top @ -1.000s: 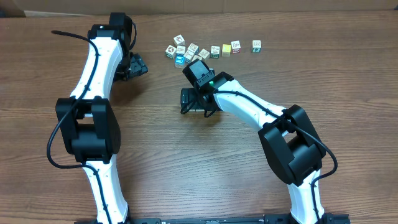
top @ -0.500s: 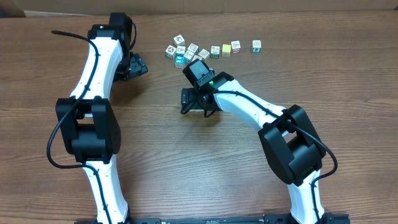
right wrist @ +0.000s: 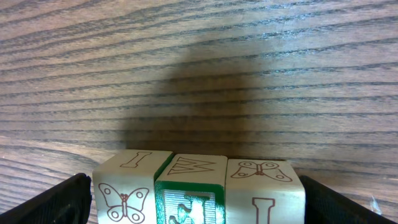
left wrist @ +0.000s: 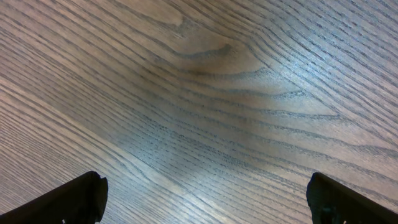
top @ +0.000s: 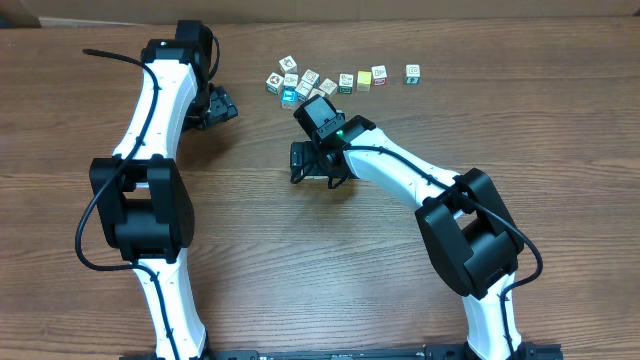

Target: Form a horizontal line

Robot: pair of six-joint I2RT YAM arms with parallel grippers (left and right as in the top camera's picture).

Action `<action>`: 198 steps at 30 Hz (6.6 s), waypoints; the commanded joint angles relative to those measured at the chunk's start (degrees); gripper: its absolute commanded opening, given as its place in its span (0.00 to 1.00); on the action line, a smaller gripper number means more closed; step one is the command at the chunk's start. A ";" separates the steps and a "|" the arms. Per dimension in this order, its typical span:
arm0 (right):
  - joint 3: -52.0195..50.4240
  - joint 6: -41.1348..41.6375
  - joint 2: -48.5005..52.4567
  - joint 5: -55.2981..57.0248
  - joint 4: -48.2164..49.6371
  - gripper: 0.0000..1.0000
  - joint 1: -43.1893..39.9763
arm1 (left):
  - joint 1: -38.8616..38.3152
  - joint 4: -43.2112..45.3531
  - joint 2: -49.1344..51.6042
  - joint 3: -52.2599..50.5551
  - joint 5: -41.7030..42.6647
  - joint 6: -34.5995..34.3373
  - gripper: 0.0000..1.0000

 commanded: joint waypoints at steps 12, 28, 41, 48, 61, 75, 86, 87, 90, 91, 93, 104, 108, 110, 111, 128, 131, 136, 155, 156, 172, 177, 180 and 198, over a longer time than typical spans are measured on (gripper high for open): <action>-0.61 -1.97 0.61 3.08 5.79 1.00 0.37 | -0.22 -0.13 -1.20 1.18 -0.59 0.24 1.00; -0.61 -2.71 0.61 1.70 2.86 1.00 -0.15 | -0.22 -0.13 -1.20 1.18 -0.59 0.24 1.00; -0.61 -3.48 0.61 1.66 4.07 1.00 -0.15 | -0.22 -0.13 -1.20 1.18 -0.59 0.24 1.00; -0.61 -4.90 0.61 1.55 3.98 1.00 -0.15 | -0.22 -0.11 -1.20 1.18 -0.59 0.24 1.00; -0.61 -4.87 0.61 0.33 2.27 1.00 -0.15 | -0.22 -0.13 -1.20 1.18 -0.59 0.26 1.00; -0.61 -1.16 0.61 0.37 0.59 0.95 -0.15 | -0.22 -0.13 -1.20 1.18 -0.59 0.26 1.00; -0.61 5.33 0.61 0.39 0.13 0.93 -0.15 | -0.22 -0.13 -1.20 1.18 -0.59 0.24 1.00; -0.61 6.21 0.61 0.42 0.13 0.94 -0.15 | -0.22 -0.11 -1.20 1.18 -0.59 0.24 1.00; -0.61 7.89 0.61 0.37 0.17 0.94 -0.15 | -0.22 -0.11 -1.20 1.18 -0.59 0.26 0.99; -0.61 7.87 0.61 0.39 0.37 0.94 -0.13 | -0.22 -0.13 -1.20 1.18 -0.59 0.24 1.00; -0.61 7.85 0.61 0.39 0.52 0.94 -0.13 | -0.24 -0.13 -1.20 1.18 -0.59 0.24 1.00; -0.61 7.85 0.61 0.35 0.11 0.95 -0.09 | -0.22 -0.11 -1.20 1.18 -0.59 0.24 1.00; -0.61 7.82 0.61 0.39 0.15 0.98 0.37 | -0.22 -0.13 -1.20 1.18 -0.59 0.24 1.00; -0.61 7.82 0.61 0.42 0.17 0.98 0.50 | -0.22 -0.11 -1.20 1.18 -0.59 0.24 1.00; -0.61 7.82 0.61 0.44 0.15 0.98 0.50 | -0.22 -0.11 -1.20 1.18 -0.59 0.24 1.00; -0.61 7.58 0.61 3.21 0.72 1.00 0.50 | -0.22 -0.11 -1.20 1.18 -0.59 0.24 1.00; -0.61 5.84 0.61 3.21 2.21 1.00 0.48 | -0.22 -0.11 -1.20 1.18 -0.59 0.26 1.00; -0.61 3.65 0.61 3.23 4.07 1.00 0.48 | -0.22 -0.11 -1.20 1.18 -0.59 0.24 1.00; -0.61 2.60 0.61 1.22 2.78 1.00 0.57 | -0.22 -0.13 -1.20 1.18 -0.59 0.24 1.00; -0.61 2.51 0.61 1.25 2.93 1.00 0.55 | -0.22 -0.11 -1.20 1.18 -0.59 0.26 1.00; -0.61 -4.90 0.61 -0.31 2.32 1.00 0.57 | -0.22 -0.13 -1.20 1.18 -0.59 0.24 0.99; -0.61 -4.85 0.61 -0.28 2.16 1.00 0.57 | -0.22 -0.11 -1.20 1.18 -0.59 0.26 1.00; -0.61 -4.00 0.61 -0.28 1.88 1.00 0.55 | -0.22 -0.11 -1.20 1.18 -0.59 0.24 1.00; -0.61 1.90 0.61 -0.24 1.42 0.84 0.55 | -0.22 -0.13 -1.20 1.18 -0.59 0.24 1.00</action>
